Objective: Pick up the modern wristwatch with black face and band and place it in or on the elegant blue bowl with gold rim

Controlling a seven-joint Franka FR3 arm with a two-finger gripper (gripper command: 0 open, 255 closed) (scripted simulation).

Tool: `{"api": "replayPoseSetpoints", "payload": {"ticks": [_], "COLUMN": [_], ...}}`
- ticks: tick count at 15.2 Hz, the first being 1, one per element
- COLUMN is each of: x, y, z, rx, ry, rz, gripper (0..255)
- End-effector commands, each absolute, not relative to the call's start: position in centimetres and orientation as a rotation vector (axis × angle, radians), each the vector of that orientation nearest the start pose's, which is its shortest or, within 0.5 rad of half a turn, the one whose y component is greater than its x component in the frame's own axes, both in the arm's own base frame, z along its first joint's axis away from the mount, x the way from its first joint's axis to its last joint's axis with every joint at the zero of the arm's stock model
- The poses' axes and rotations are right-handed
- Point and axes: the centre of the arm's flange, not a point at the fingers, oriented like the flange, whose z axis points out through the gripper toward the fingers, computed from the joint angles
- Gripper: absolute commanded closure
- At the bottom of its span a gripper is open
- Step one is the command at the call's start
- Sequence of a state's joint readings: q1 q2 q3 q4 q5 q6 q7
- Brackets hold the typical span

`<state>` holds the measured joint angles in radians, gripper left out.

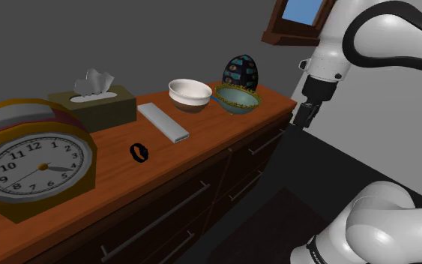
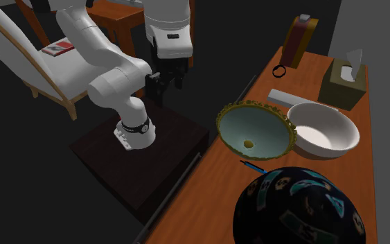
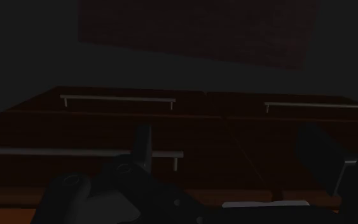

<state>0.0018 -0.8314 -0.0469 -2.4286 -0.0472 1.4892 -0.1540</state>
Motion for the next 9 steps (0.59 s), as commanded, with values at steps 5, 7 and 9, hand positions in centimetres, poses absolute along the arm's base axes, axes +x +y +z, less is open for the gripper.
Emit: {"api": "replayPoseSetpoints", "payload": {"ticks": [5,7,9], "x": [30.9,32.1,33.3], "y": [2.5,4.8,7.1], "z": [56.0,55.9,55.7], "rx": [-3.133,-3.133,-3.133], "ry": [-0.234,-0.253,-0.273], "rz": [0.164,0.161,0.157], "gripper": [0,0,0]}}
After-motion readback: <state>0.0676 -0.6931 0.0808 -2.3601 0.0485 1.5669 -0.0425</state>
